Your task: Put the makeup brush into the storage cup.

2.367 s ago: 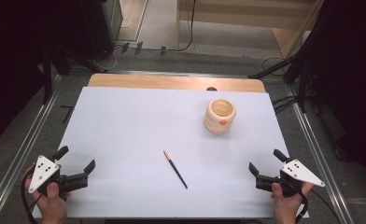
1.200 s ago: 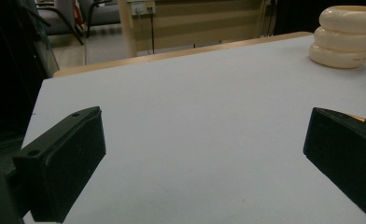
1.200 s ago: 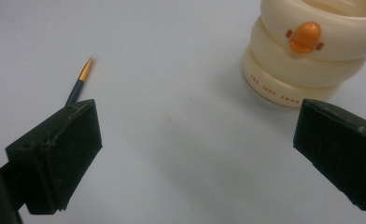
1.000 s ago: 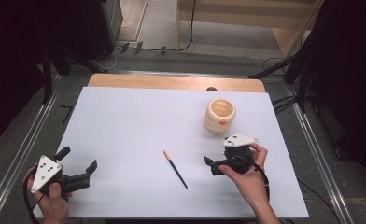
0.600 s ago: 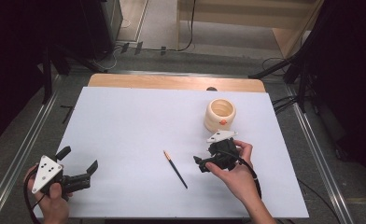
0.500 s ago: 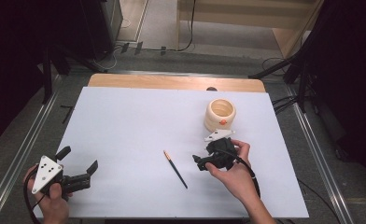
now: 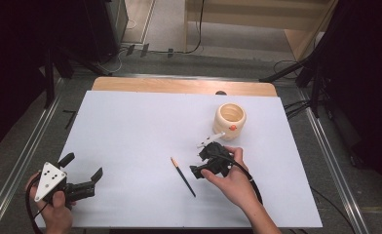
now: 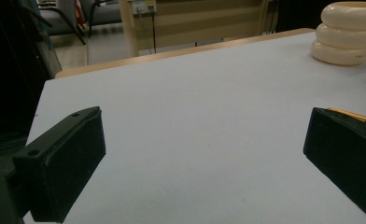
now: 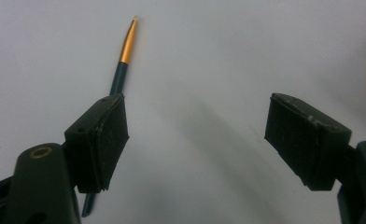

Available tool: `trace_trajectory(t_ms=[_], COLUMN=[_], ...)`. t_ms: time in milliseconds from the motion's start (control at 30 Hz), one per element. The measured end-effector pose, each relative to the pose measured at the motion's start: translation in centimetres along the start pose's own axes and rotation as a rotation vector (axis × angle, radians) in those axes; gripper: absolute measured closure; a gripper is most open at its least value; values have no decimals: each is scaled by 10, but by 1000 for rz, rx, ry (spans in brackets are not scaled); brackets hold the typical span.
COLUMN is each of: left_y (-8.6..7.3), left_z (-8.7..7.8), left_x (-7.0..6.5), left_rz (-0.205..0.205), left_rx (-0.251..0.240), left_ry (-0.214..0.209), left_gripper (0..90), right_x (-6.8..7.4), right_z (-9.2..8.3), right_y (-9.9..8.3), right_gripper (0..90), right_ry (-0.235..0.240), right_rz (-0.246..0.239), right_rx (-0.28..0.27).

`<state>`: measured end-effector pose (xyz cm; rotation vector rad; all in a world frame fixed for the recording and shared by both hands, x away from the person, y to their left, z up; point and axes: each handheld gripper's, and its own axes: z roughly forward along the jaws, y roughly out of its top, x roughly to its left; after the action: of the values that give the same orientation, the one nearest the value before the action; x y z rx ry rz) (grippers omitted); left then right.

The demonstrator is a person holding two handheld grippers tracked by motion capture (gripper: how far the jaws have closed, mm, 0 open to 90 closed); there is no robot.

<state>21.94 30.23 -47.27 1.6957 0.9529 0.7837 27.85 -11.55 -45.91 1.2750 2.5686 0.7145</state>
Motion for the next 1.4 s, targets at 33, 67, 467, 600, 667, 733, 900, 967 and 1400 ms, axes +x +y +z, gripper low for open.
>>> trace_trajectory(t_ms=[33,67,467,600,667,733,900,967,1400], left_y=[0,0,0,1,1,0,1,1,1], left_z=[0,0,1,0,0,1,1,1,0], left_x=[0,0,1,1,1,1,0,0,1], left_rz=[0,0,1,2,2,2,5,5,6], left_rx=[1,1,5,6,6,6,7,5,4], left_ry=[-1,-1,-3,-3,-2,-2,-4,-4,-7], left_gripper=[0,0,0,0,0,0,0,0,0], right_x=[2,4,23,28,28,29,31,31,42], right_z=[2,4,23,33,34,37,42,43,52], right_y=[1,3,19,22,22,23,26,26,42], right_gripper=[229,237,291,348,356,397,458,471,558], right_ry=[6,7,26,31,36,41,52,58,14], right_rz=[-1,-8,-41,-54,-55,-58,-57,-57,-42], right_rx=[7,15,82,122,128,139,152,155,158])
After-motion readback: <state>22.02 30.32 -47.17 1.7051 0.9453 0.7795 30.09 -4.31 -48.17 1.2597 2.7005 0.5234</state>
